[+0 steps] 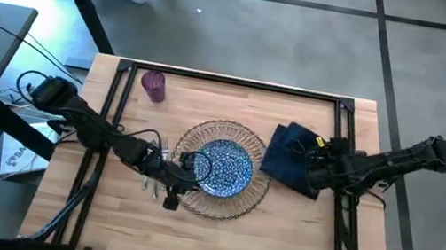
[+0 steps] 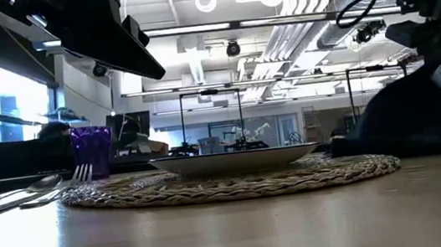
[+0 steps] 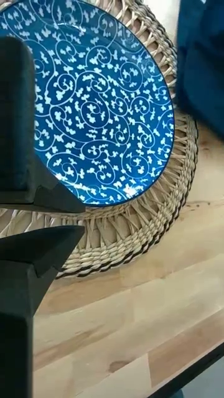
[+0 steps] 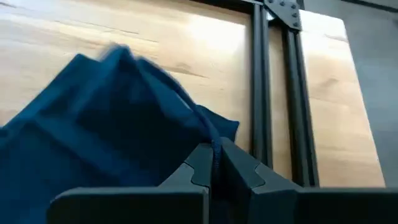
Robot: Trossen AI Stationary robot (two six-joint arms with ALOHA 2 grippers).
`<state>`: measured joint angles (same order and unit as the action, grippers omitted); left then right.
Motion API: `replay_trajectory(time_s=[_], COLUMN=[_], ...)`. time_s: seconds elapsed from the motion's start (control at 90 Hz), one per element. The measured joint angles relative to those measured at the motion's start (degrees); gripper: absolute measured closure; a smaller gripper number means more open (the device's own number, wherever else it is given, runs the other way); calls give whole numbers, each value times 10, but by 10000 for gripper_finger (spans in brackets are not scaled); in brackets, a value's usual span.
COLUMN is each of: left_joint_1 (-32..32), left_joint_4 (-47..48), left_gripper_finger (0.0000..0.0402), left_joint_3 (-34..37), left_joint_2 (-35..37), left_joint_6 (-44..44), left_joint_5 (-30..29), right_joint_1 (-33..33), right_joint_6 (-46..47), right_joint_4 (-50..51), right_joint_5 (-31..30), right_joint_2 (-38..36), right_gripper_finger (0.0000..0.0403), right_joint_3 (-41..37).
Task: Set table place
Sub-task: Fold the blue napkin
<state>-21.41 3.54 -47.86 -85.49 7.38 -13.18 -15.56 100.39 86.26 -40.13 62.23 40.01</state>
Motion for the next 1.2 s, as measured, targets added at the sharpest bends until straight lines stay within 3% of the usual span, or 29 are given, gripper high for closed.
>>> replay_trajectory(time_s=[0.133, 0.278, 0.456, 0.544, 0.633, 0.744, 1.0, 1.2], left_joint_1=[0, 0, 0, 0, 0, 0, 0, 0], left_joint_4=[-3, -2, 0, 0, 0, -1, 0, -7], left_gripper_finger=[373, 373, 373, 373, 373, 373, 373, 373], left_joint_3=[0, 0, 0, 0, 0, 0, 0, 0], left_joint_2=[0, 0, 0, 0, 0, 0, 0, 0], left_joint_6=[0, -1, -1, -1, -1, -1, -1, -1], left_joint_5=[-9, -9, -11, -11, -11, -11, -11, -8], right_joint_1=[21, 25, -5, -39, -80, -129, -233, -300], right_joint_6=[-56, -224, -417, -500, -557, -546, -410, -332], right_joint_4=[-17, -111, -191, -217, -250, -275, -380, -490], right_joint_5=[-19, -60, -80, -60, 16, 106, 187, 225], right_joint_2=[16, 22, 21, 22, 21, 21, 33, 100], right_gripper_finger=[403, 403, 403, 403, 403, 403, 403, 403], right_joint_3=[0, 13, 88, 138, 180, 212, 177, 127])
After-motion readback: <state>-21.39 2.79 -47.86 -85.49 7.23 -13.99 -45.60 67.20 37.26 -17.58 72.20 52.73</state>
